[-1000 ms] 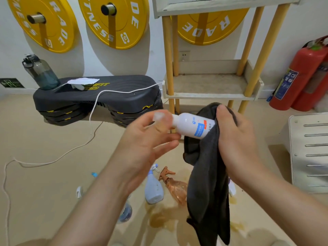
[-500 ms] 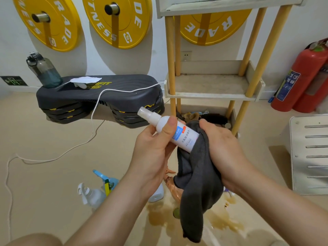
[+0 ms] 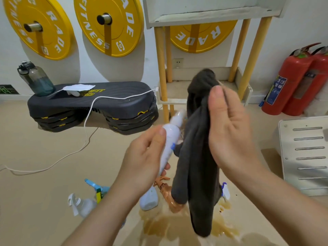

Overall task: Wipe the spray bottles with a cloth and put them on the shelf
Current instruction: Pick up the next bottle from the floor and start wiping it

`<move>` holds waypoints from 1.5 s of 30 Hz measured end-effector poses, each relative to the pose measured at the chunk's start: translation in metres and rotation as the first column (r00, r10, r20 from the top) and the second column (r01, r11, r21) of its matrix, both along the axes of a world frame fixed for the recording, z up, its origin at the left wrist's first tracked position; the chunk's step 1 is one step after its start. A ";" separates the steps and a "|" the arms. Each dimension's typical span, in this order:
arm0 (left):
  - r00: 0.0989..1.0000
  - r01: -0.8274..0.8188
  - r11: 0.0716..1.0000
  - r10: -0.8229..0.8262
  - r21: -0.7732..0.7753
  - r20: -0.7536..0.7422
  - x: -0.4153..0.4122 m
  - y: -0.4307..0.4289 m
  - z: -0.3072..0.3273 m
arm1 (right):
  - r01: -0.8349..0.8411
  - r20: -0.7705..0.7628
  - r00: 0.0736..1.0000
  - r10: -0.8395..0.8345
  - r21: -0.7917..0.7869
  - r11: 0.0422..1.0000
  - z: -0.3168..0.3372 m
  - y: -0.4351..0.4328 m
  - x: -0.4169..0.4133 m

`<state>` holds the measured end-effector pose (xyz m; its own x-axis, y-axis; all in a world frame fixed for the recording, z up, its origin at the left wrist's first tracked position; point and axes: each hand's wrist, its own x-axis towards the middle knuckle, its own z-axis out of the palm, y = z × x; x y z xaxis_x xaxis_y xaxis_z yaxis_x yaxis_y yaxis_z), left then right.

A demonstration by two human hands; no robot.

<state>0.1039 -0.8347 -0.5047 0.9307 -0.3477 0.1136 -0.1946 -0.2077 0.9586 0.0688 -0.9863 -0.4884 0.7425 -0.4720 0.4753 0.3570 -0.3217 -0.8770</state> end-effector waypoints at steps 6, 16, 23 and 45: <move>0.981 0.073 0.987 -0.097 0.140 0.167 -0.015 -0.007 -0.012 | -0.174 -0.200 0.977 0.068 -0.579 0.797 -0.031 -0.004 0.011; 0.435 -0.127 0.857 -0.404 0.499 0.805 -0.014 0.010 -0.024 | -0.309 -0.772 0.623 0.128 -0.092 0.947 -0.018 -0.025 0.011; 0.998 -0.027 0.990 0.019 0.140 0.061 -0.004 0.006 -0.010 | -0.145 -0.248 0.968 -0.038 -0.676 0.723 -0.032 -0.003 -0.008; 0.945 0.111 0.984 -0.060 0.140 -0.323 0.010 0.018 0.003 | 0.044 -0.209 0.951 -0.229 -0.641 0.767 -0.031 0.000 -0.005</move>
